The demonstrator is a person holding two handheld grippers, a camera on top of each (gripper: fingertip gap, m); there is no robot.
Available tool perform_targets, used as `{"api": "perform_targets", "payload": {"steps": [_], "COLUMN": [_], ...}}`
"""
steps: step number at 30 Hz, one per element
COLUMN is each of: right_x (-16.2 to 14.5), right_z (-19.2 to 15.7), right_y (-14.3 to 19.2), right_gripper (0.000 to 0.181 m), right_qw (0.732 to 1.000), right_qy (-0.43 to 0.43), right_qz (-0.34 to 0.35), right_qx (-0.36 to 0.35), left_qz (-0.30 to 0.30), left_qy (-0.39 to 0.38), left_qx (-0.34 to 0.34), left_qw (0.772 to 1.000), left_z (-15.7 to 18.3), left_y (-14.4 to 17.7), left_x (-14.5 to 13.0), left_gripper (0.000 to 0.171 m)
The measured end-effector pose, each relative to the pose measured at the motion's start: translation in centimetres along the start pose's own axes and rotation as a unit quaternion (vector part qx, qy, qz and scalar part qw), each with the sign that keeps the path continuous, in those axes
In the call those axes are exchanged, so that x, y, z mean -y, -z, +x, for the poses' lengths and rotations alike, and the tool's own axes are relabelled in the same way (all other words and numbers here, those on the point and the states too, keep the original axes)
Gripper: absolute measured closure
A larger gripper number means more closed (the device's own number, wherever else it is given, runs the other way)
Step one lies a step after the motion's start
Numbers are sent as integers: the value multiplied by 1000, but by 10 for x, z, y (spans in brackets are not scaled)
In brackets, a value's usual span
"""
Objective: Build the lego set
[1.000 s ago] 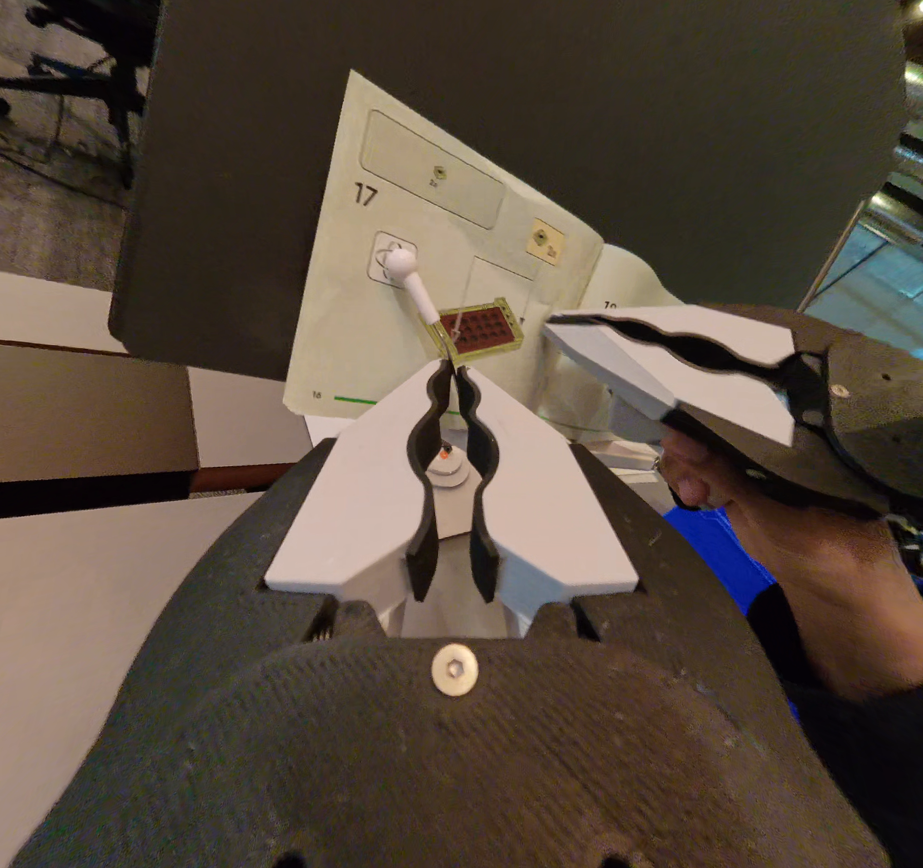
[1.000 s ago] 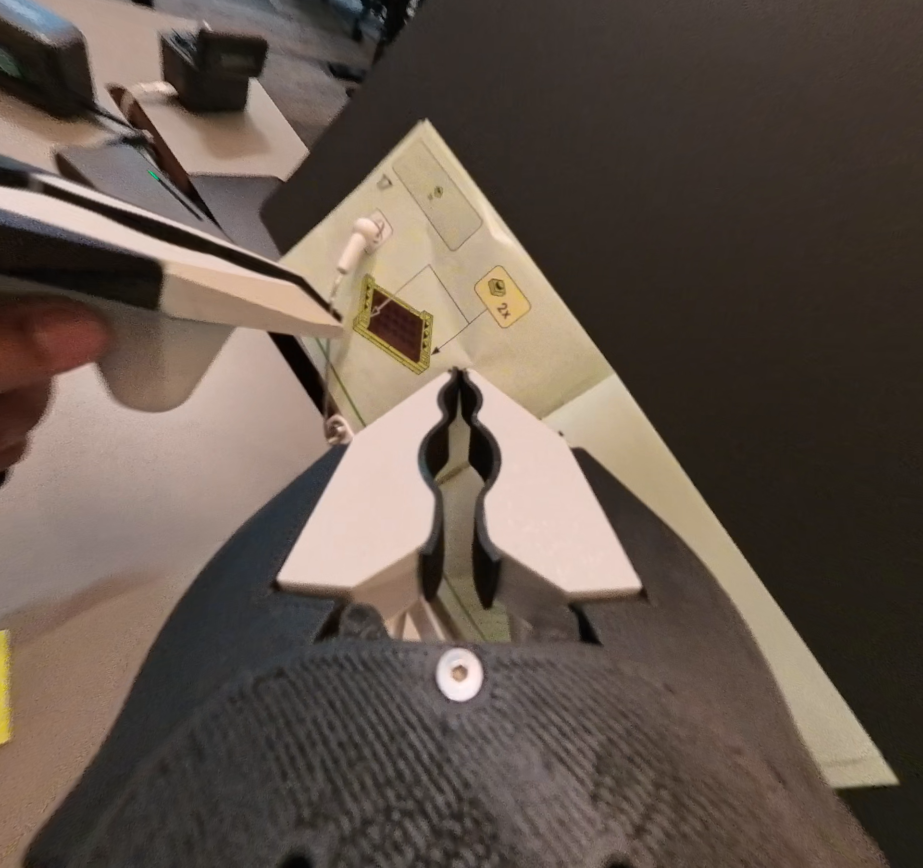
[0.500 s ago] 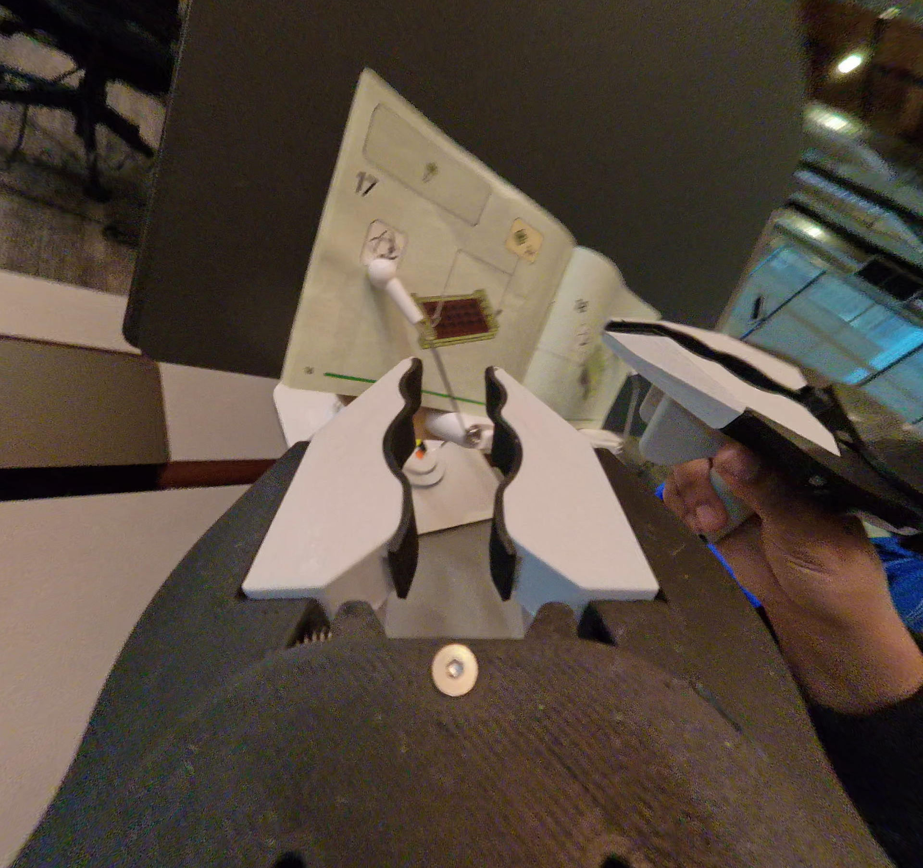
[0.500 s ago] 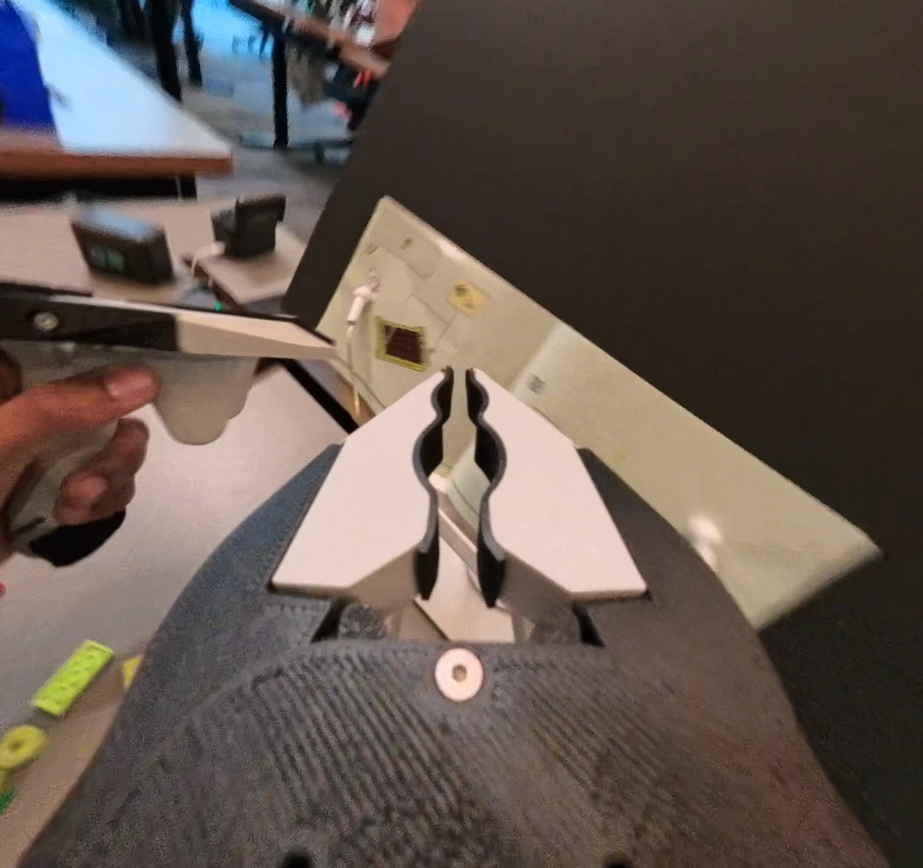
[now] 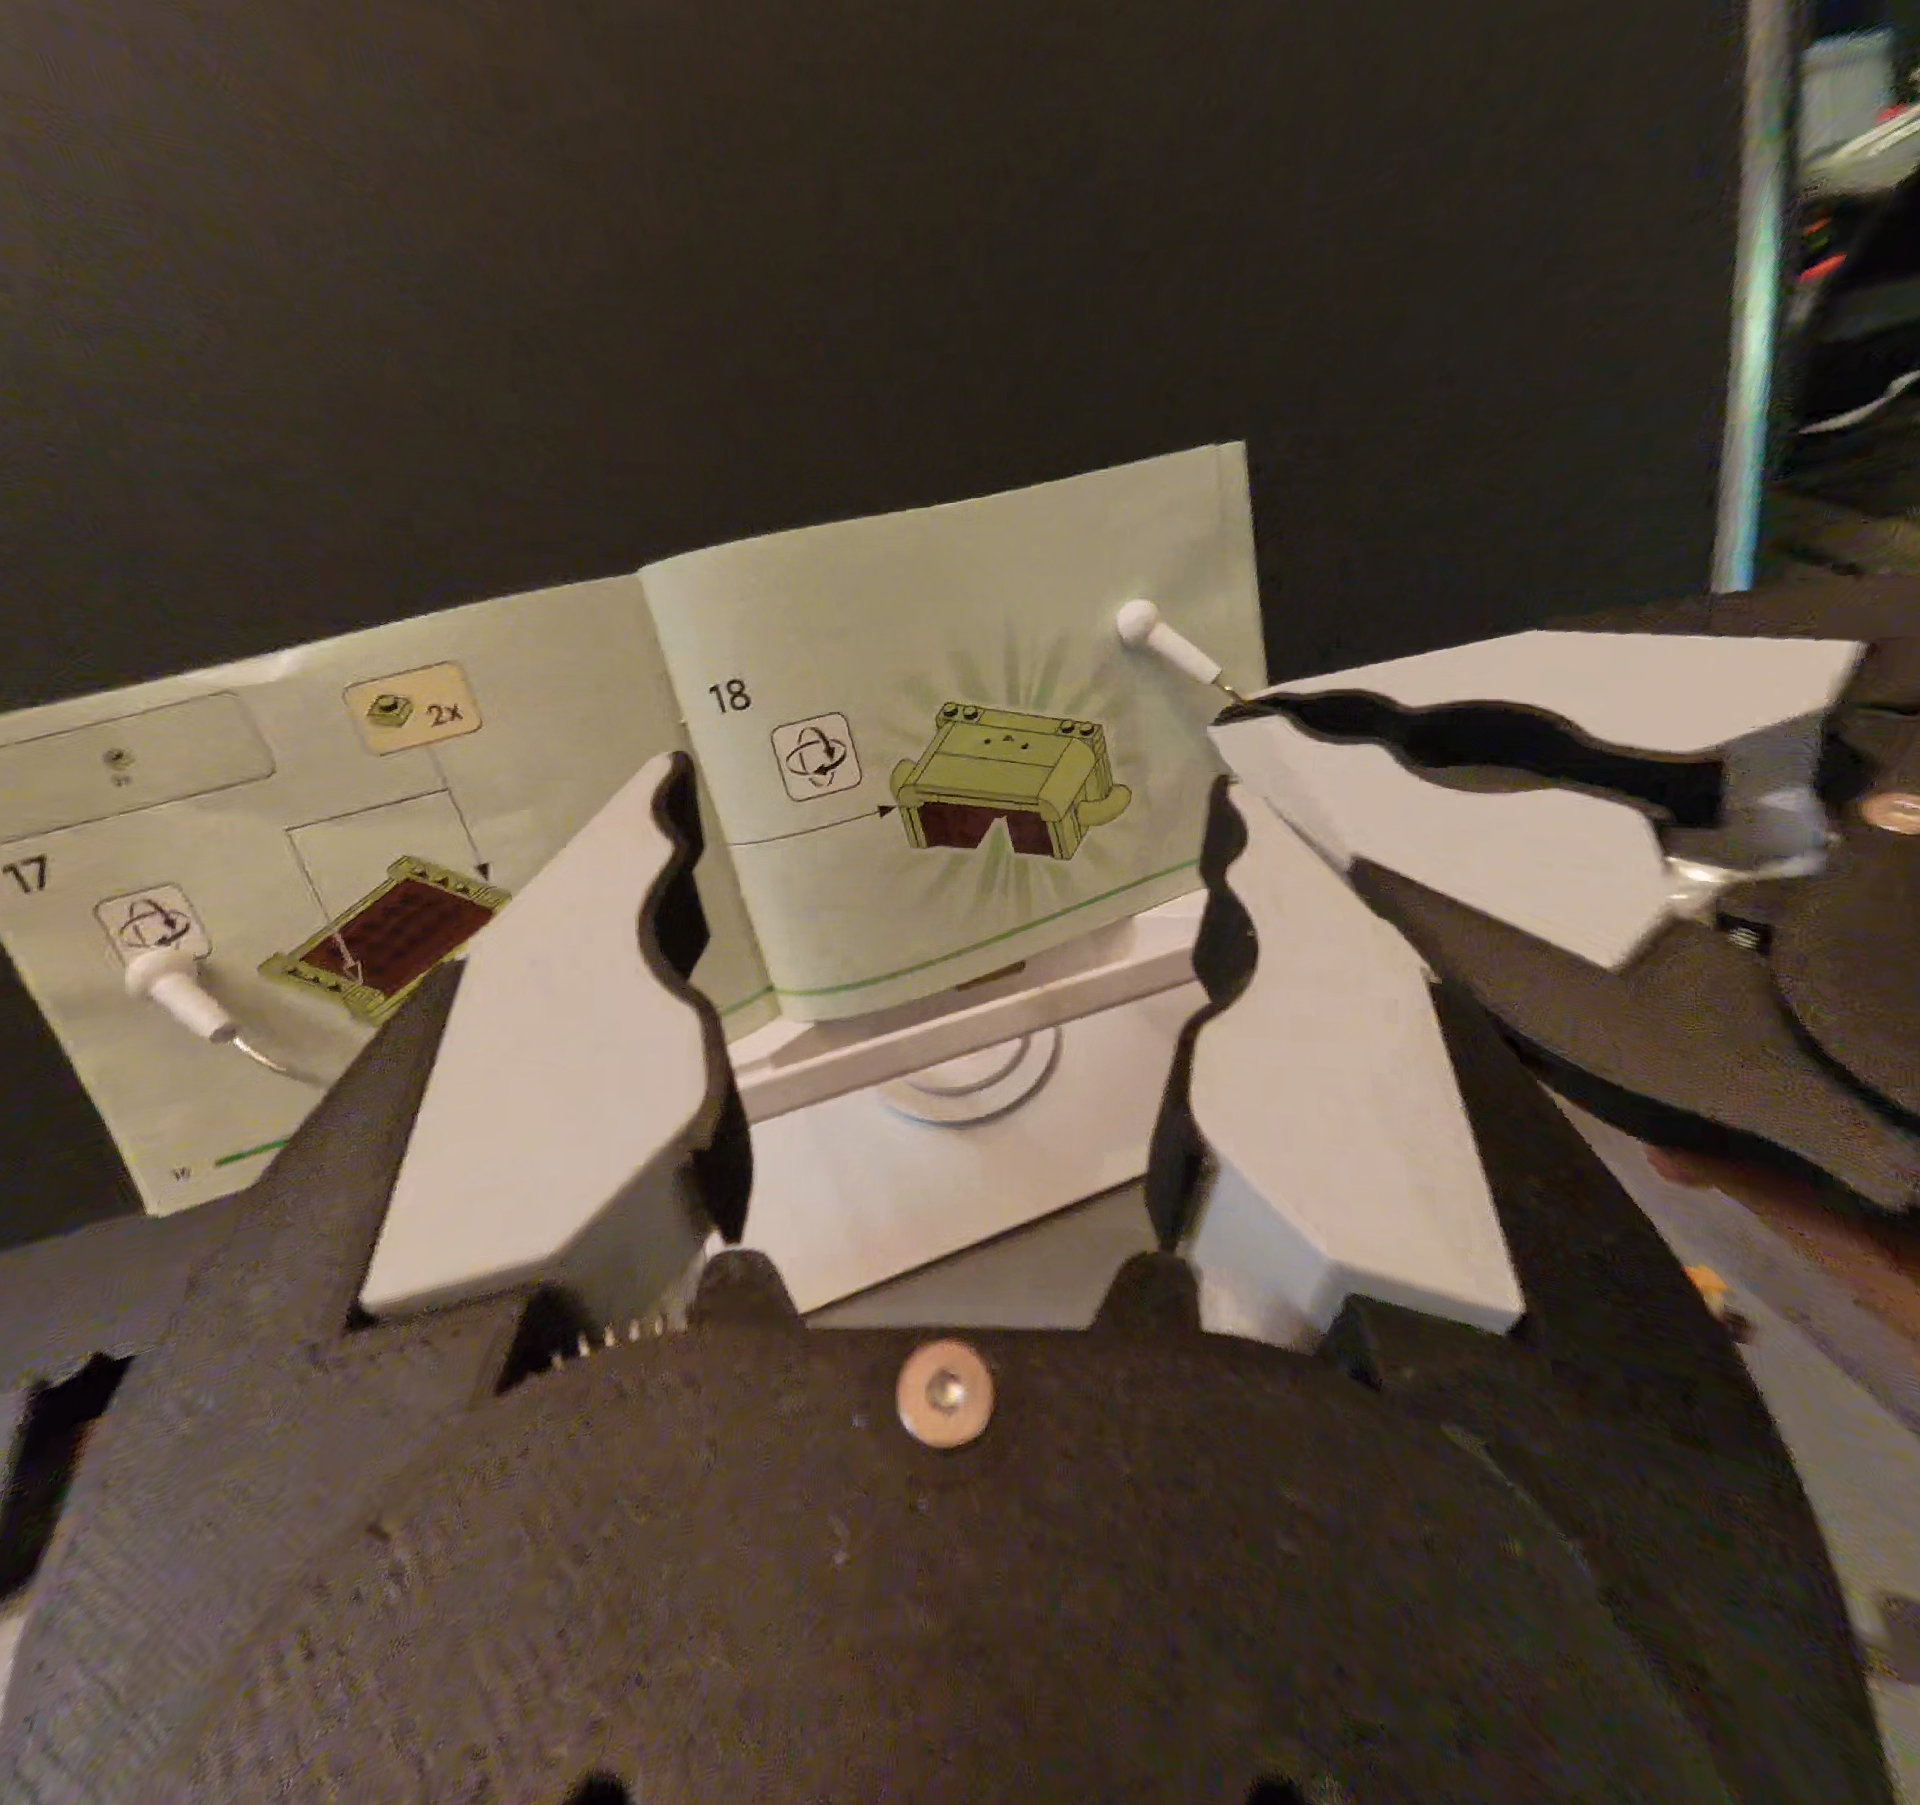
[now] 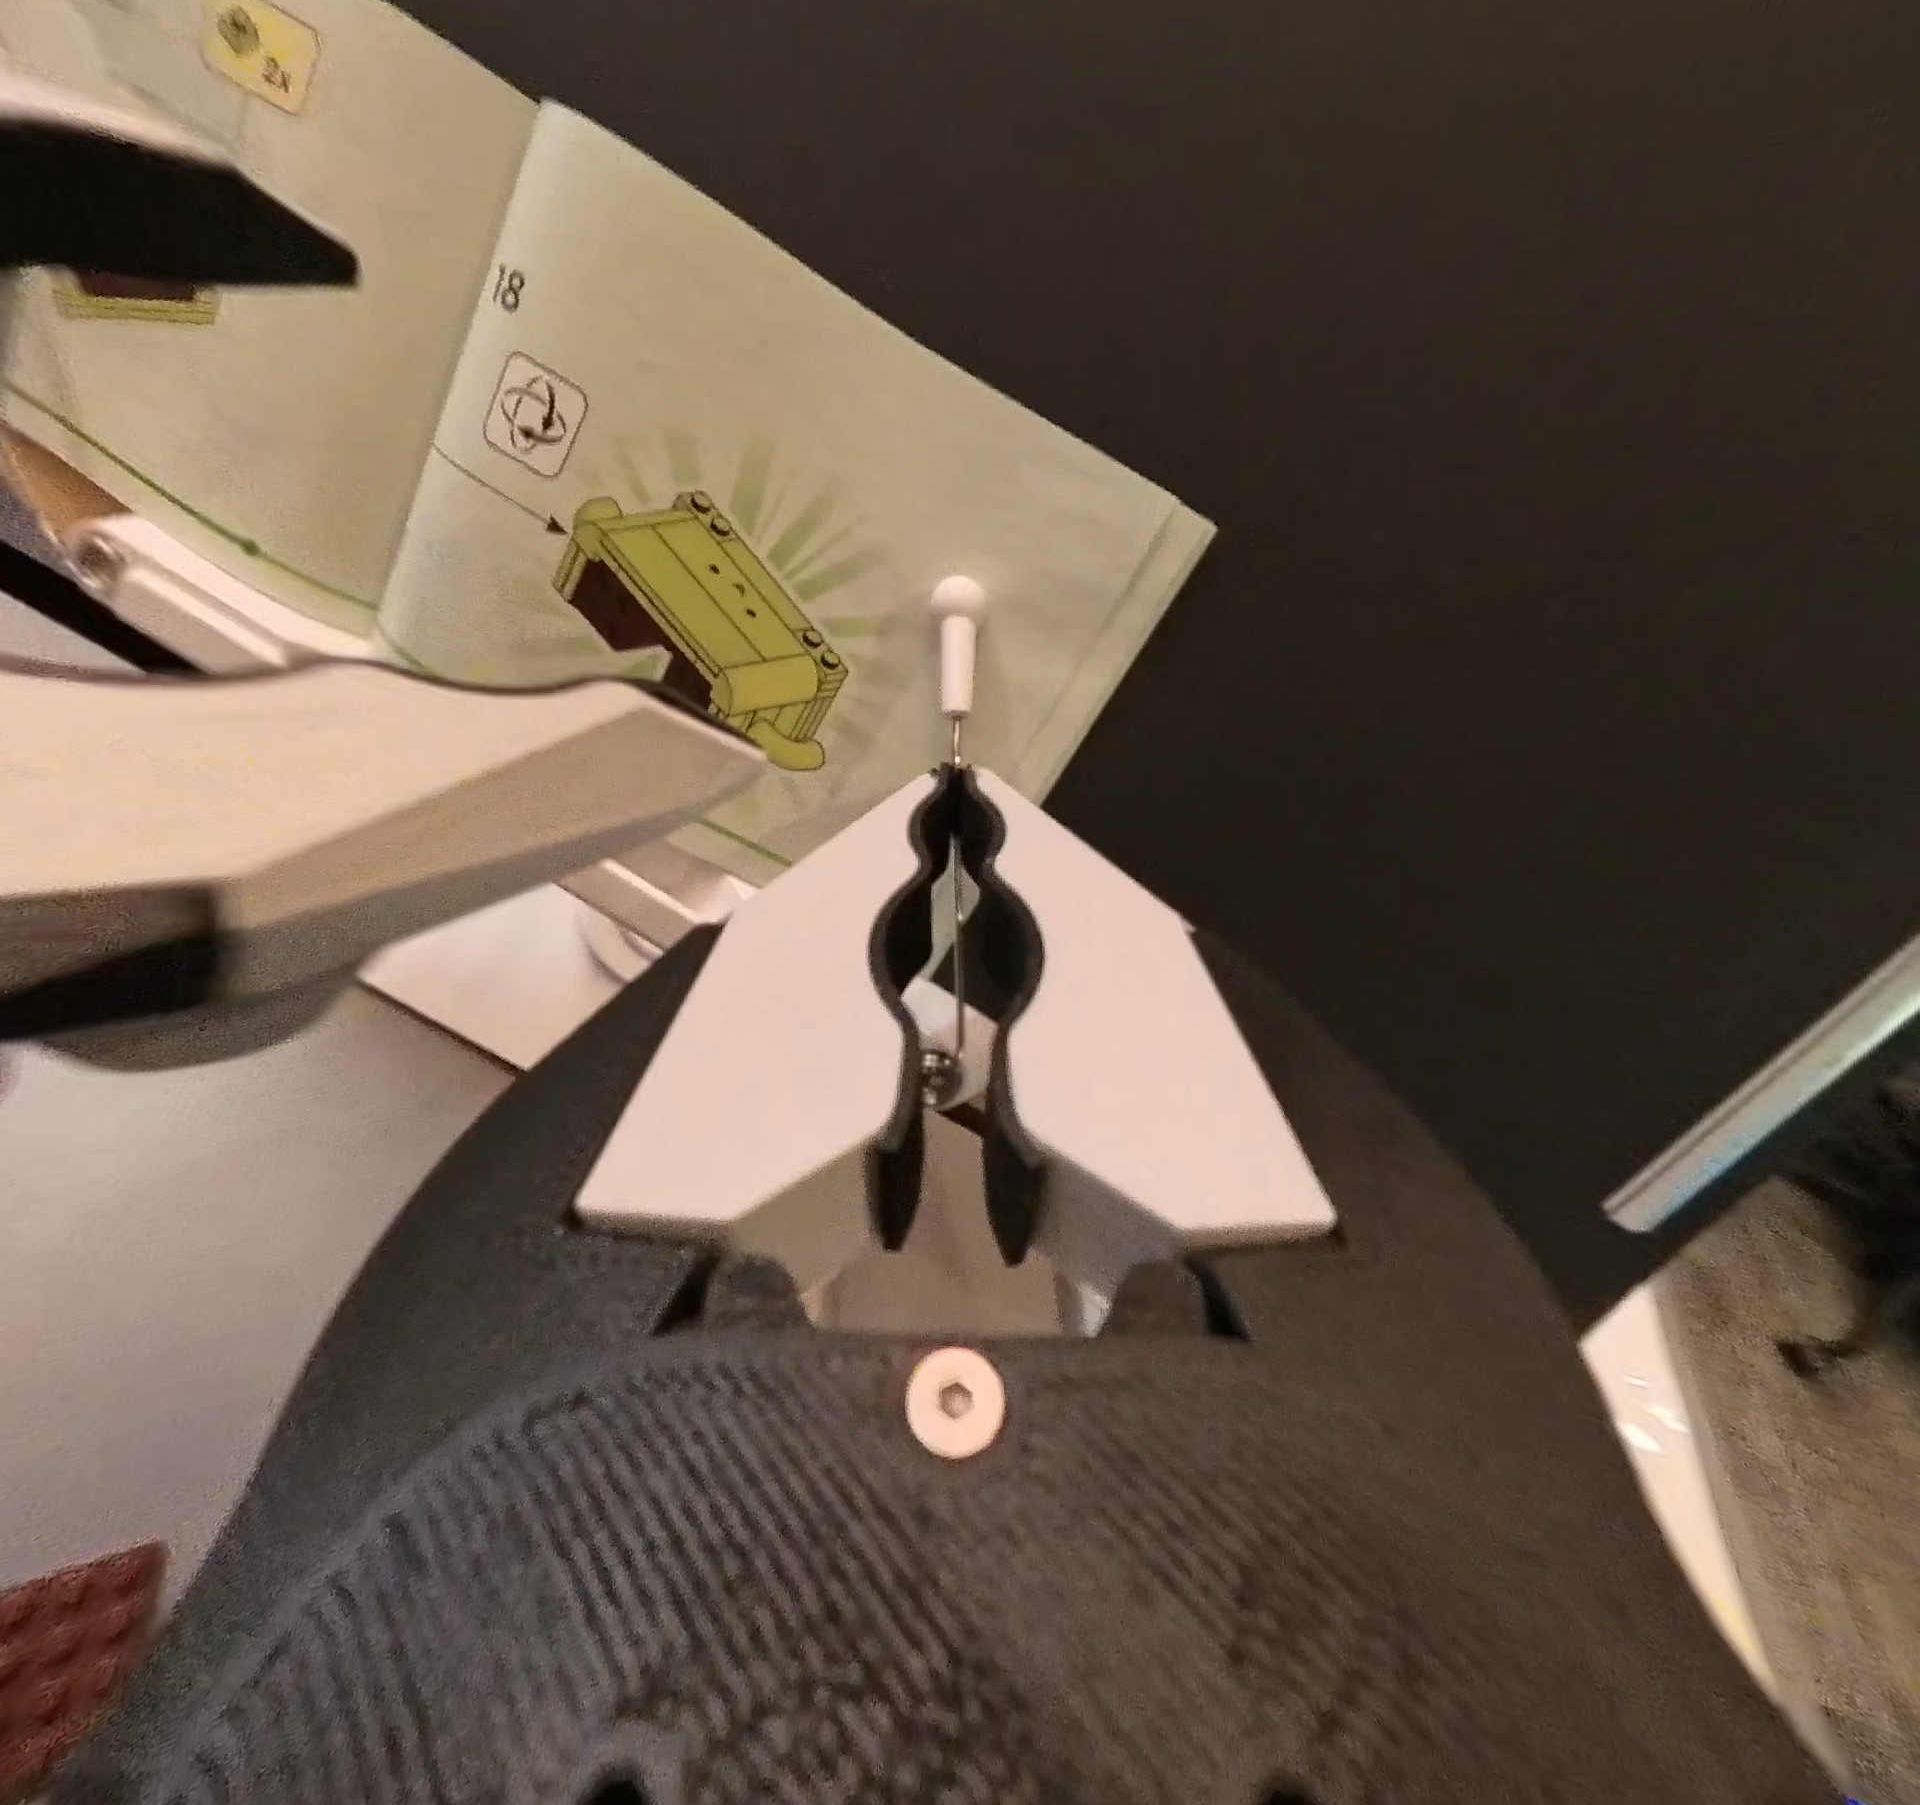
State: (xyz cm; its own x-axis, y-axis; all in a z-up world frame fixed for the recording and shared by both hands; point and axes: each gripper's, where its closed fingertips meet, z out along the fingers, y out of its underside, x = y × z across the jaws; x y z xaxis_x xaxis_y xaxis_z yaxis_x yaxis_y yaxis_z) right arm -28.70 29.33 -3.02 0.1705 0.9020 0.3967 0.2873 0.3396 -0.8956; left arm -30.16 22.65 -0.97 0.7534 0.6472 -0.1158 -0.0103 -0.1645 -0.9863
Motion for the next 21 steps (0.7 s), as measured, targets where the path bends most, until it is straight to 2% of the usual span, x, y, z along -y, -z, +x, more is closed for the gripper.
{"api": "perform_targets", "payload": {"steps": [6, 10, 16, 19, 21], "right_x": [1, 2, 3, 3, 4], "right_z": [11, 12, 11, 10, 9], "right_y": [7, 7, 7, 7, 8], "right_gripper": [181, 181, 181, 181, 181], "right_qw": [993, 987, 989, 990, 990], "right_qy": [-104, -129, -115, -103, -103], "right_qz": [55, 81, 79, 82, 85], "right_qx": [22, 51, 57, 53, 52], "left_qz": [-52, -44, -42, -36, -34], "left_qy": [-20, -32, -10, 4, 8], "left_qx": [66, 71, 78, 75, 65], "left_qw": [996, 996, 996, 997, 997], "left_z": [-9, -10, -16, -20, -20], "left_y": [-33, -37, -35, -32, -31], "left_x": [-18, -18, -15, -15, -14], "left_gripper": [72, 67, 79, 93, 94]}}
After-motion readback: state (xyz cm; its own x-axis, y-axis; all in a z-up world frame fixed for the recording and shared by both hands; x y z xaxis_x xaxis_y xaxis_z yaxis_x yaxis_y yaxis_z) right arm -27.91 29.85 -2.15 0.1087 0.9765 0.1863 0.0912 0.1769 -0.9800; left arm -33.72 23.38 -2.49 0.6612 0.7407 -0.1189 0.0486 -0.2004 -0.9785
